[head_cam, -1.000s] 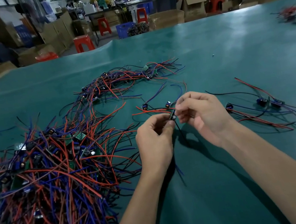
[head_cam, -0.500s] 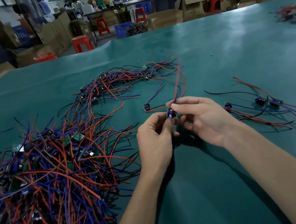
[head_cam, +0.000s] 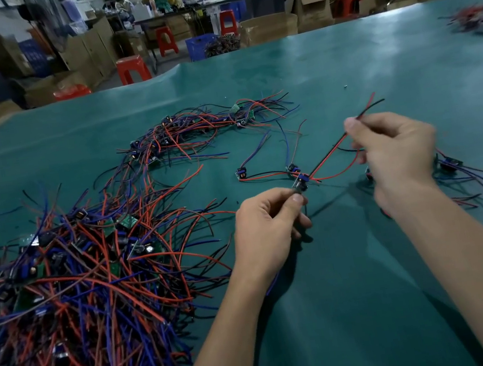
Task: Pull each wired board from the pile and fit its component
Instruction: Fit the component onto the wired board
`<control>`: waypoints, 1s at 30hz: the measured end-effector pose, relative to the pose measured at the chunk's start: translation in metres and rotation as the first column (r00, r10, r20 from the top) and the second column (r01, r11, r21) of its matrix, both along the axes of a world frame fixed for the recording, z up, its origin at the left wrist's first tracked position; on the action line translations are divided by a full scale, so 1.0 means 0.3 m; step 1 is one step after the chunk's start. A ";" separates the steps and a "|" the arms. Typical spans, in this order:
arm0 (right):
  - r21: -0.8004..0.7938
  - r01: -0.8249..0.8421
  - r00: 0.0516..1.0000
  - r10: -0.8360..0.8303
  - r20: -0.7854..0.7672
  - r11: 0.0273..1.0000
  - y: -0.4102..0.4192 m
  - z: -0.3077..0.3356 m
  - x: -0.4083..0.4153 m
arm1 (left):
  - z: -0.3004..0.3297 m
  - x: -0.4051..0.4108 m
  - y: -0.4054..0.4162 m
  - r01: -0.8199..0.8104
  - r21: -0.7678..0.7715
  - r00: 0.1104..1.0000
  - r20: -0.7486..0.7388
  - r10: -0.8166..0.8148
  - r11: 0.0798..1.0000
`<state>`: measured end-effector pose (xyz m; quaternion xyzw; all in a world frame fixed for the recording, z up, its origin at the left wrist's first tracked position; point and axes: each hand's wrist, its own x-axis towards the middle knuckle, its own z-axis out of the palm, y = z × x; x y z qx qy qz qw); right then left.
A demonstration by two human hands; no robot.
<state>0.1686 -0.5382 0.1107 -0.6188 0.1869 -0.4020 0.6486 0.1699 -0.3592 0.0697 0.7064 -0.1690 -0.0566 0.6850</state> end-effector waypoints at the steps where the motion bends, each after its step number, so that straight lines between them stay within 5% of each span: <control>1: 0.038 0.048 0.998 -0.049 0.031 0.998 -0.014 0.004 -0.001 | 0.001 0.002 0.001 -0.005 0.002 1.000 0.004 0.005 1.000; 5: 0.205 0.229 0.971 -0.239 0.026 0.952 -0.057 0.018 -0.004 | 0.000 0.011 0.004 -0.120 -0.049 0.992 0.027 0.121 0.992; 7: 0.208 0.138 0.988 -0.120 -0.098 0.968 -0.036 0.020 -0.007 | 0.000 0.016 0.008 -0.176 -0.093 0.984 0.021 0.179 0.980; 10: -0.056 -0.233 0.936 0.208 -0.285 0.971 0.075 -0.003 -0.006 | -0.004 0.018 0.009 -0.174 -0.131 0.984 0.026 0.179 0.976; 12: -0.323 -0.412 0.885 0.289 -0.364 0.852 0.164 -0.017 -0.016 | -0.002 0.013 0.007 -0.115 -0.132 0.992 0.042 0.122 0.984; 15: -0.297 -0.469 0.878 0.401 -0.263 0.832 0.206 -0.028 -0.020 | -0.003 0.014 0.008 -0.037 -0.033 0.991 0.127 0.041 0.999; 24: -0.317 -0.245 0.937 0.308 0.167 0.916 0.209 0.270 -0.013 | -0.014 0.013 0.008 0.005 0.096 0.989 0.150 -0.020 0.995; 27: -0.450 -0.383 0.867 0.483 0.127 0.807 0.325 0.427 0.047 | -0.022 0.017 0.005 -0.028 0.169 0.987 0.163 0.000 0.985; 30: -0.598 -0.516 0.814 0.569 -0.119 0.613 0.448 0.471 0.136 | -0.020 0.014 0.002 -0.075 0.080 0.984 0.165 0.061 0.994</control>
